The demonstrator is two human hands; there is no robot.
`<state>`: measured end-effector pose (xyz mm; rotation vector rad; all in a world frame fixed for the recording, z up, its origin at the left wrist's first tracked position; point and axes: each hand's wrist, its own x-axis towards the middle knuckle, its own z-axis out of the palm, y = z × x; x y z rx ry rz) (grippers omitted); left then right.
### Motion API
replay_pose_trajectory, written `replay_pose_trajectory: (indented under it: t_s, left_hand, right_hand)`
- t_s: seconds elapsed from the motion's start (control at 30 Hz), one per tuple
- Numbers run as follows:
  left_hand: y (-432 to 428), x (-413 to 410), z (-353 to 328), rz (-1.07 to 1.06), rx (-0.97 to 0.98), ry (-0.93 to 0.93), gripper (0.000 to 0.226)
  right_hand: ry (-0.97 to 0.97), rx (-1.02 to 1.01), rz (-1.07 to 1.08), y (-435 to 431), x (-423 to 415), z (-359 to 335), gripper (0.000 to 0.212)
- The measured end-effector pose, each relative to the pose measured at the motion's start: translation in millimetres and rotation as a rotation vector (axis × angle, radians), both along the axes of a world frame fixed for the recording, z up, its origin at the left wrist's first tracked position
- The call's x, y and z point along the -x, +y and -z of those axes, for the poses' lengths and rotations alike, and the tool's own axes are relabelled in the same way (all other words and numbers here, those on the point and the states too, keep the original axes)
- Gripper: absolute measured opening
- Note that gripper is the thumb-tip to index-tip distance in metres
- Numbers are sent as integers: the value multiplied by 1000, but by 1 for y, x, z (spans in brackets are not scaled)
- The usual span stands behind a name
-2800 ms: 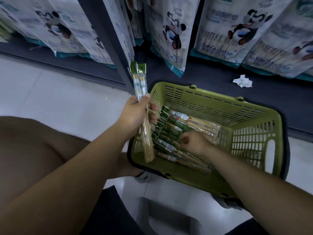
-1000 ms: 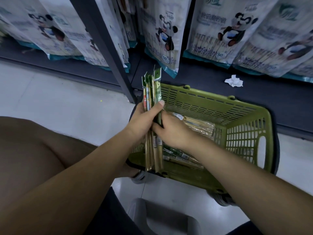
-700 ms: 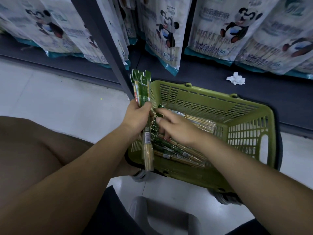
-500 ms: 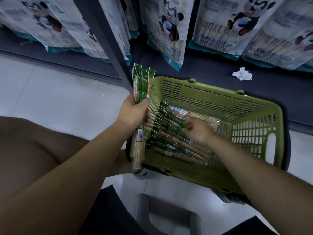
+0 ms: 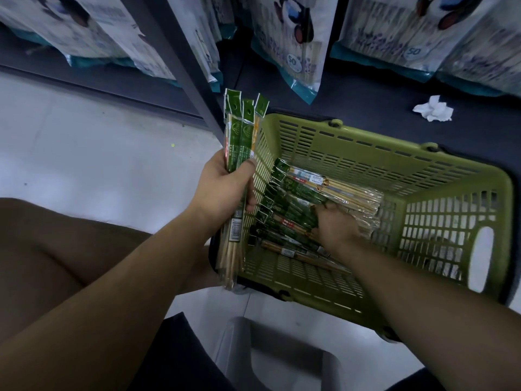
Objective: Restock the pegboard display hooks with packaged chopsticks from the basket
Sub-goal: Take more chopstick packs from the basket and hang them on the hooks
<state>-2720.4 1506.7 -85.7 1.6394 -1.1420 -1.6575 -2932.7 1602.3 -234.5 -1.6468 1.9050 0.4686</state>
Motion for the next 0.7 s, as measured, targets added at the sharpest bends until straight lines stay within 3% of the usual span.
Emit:
replay_pose_trajectory:
  t_s: [0.3,0.47,0.63,0.7]
  left_hand:
    - [-1,-1,1,-11,-3,8,10]
    - [0,1,2,8,-16,-1,11]
    - [5,11,2,3,-67,4,6]
    - [8,16,-3,-43,-117,86,17]
  right_hand:
    - [-72,20,125,3,-1,-2,28]
    - [-477,73,491,-11,5,-36,11]
    - [-821,209,546,-29,-27,-108,8]
    - [-944,274,557,-31,-44,-131,10]
